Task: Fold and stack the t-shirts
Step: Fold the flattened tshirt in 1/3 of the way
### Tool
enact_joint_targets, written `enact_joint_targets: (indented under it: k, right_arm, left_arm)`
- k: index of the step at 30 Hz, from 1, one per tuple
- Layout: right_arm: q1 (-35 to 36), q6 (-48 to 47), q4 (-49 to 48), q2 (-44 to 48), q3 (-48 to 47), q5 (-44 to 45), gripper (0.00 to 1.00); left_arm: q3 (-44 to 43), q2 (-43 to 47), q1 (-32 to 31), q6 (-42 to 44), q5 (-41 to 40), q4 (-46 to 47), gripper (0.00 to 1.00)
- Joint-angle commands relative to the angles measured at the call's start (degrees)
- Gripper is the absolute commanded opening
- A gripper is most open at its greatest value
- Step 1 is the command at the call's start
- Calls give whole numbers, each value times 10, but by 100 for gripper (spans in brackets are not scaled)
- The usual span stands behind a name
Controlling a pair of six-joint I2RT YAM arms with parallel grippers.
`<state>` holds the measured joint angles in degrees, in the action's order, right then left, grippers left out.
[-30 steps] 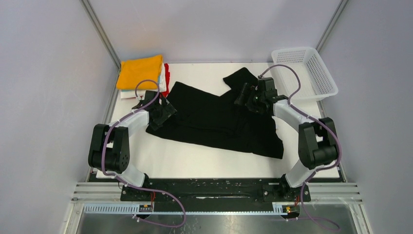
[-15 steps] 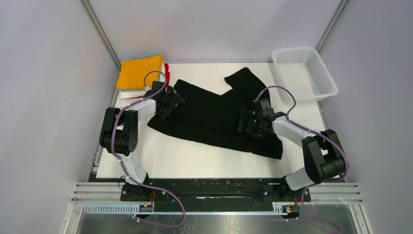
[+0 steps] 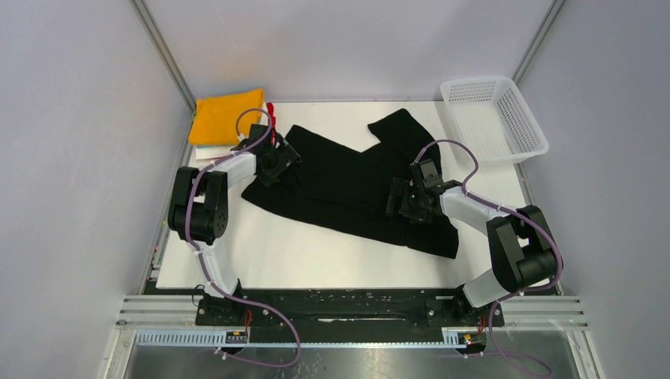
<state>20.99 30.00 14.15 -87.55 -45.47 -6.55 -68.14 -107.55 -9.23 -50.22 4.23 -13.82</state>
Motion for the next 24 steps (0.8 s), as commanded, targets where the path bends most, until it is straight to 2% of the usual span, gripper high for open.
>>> enact_joint_targets:
  k: [1, 10, 17, 20, 24]
  right_arm:
    - [-1, -15, 25, -13, 7, 28, 99]
    - [-1, -22, 39, -7, 4, 49, 99]
    - [-1, -25, 44, 0, 1, 50, 99]
    - [-1, -30, 45, 7, 1, 49, 99]
    - [-1, -35, 46, 2, -2, 47, 99]
  left_arm:
    - [-61, -24, -2, -14, 11, 13, 99]
    - [-173, -84, -2, -2, 1, -26, 99]
    - [-310, -183, -4, 14, 11, -86, 99]
    - [-297, -166, -8, 29, 11, -86, 99]
    - [-219, -86, -20, 52, -14, -60, 99]
